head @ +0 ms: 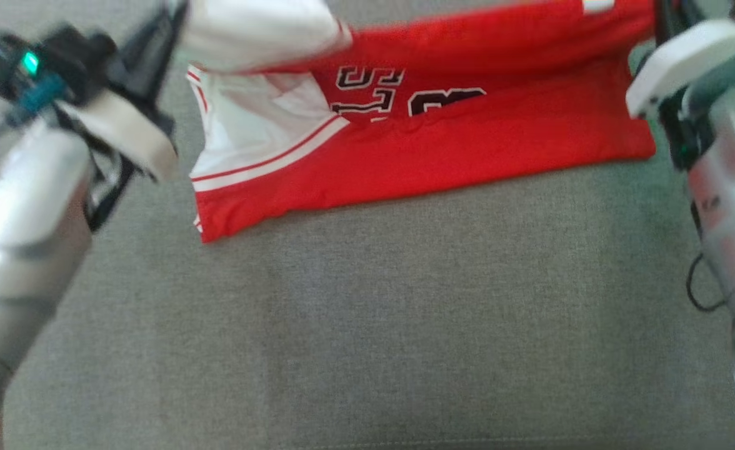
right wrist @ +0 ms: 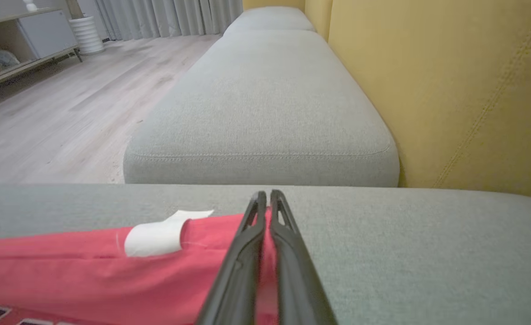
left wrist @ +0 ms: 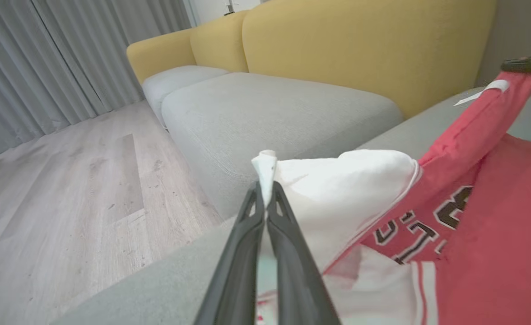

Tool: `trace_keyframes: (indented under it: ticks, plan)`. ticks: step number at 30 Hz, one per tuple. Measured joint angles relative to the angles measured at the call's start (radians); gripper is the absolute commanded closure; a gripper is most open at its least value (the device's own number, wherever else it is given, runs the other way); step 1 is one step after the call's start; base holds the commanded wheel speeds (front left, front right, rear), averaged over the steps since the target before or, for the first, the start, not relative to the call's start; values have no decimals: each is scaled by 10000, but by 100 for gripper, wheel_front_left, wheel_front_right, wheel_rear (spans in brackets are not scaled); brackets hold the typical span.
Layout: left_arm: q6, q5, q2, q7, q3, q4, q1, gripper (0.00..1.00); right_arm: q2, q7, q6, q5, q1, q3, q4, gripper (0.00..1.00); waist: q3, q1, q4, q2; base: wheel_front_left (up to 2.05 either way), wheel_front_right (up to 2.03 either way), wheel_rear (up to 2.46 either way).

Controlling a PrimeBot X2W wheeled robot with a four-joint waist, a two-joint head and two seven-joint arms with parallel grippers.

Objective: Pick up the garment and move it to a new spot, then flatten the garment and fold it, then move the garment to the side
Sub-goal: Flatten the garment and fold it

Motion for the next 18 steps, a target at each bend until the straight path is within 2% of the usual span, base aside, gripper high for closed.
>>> trace_keyframes:
  ticks: [8, 18]
  plan:
    - [0, -516, 320, 4, -884, -719, 1348, 100, -688, 1338, 0, 1605, 1307, 1776, -604, 100, -689, -1, 219, 0, 0, 0, 0]
    - [0, -706, 577, 493, -1557, -1246, 2496, 100, -2082, 2775, 0, 3225, 2458, 3963, -2151, 100, -1134, 0, 246, 0, 0, 0, 0]
